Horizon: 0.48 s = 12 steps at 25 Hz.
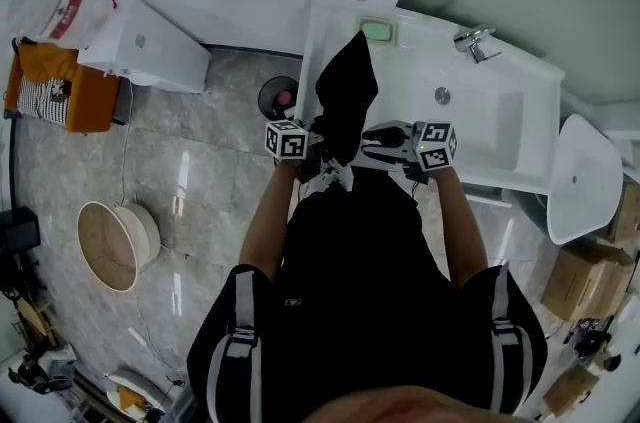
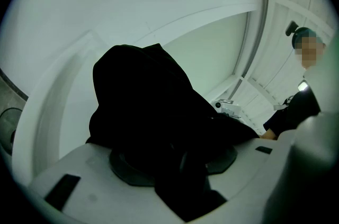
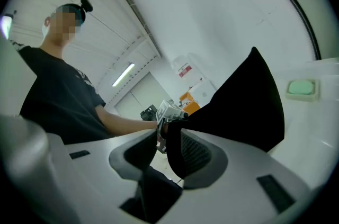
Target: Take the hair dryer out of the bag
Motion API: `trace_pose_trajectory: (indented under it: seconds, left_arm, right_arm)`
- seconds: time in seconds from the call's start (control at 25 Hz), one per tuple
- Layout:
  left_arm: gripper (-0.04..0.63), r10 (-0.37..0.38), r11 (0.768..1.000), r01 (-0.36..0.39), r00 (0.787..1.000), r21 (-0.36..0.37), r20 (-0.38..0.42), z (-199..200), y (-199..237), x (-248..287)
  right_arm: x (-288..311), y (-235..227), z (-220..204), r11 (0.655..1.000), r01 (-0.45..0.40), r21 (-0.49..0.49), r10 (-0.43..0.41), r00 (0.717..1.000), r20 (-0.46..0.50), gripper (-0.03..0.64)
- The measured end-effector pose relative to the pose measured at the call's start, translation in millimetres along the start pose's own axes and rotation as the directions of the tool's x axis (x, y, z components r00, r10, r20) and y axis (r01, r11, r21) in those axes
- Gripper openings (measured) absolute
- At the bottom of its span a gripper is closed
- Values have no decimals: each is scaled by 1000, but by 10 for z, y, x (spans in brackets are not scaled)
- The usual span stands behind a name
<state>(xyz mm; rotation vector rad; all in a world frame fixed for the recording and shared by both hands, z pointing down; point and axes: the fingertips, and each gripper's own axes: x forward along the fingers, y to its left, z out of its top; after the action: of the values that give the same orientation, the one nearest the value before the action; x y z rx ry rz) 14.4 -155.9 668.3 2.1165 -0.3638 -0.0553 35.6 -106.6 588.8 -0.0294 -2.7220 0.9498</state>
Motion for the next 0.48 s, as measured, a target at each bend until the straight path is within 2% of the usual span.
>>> trace_pose_trajectory:
  seconds: [0.12, 0.24, 0.36, 0.48]
  left_arm:
    - [198, -39, 999, 39, 999, 22, 16, -13, -187, -97]
    - [198, -56, 997, 56, 998, 57, 12, -51, -341, -209]
    - [198, -66, 994, 66, 998, 89, -7, -131, -499, -308]
    - [198, -81, 991, 83, 996, 105, -22, -240, -651, -407]
  right_arm:
    - [-195, -60, 83, 1000, 22, 8, -22, 999, 47, 185]
    - [-377, -284, 214, 989, 144, 9, -144, 981, 131, 183]
    - [-476, -458, 470, 972, 234, 18, -231, 940, 250, 201]
    - [-513, -509, 854, 971, 225, 76, -236, 878, 417, 329]
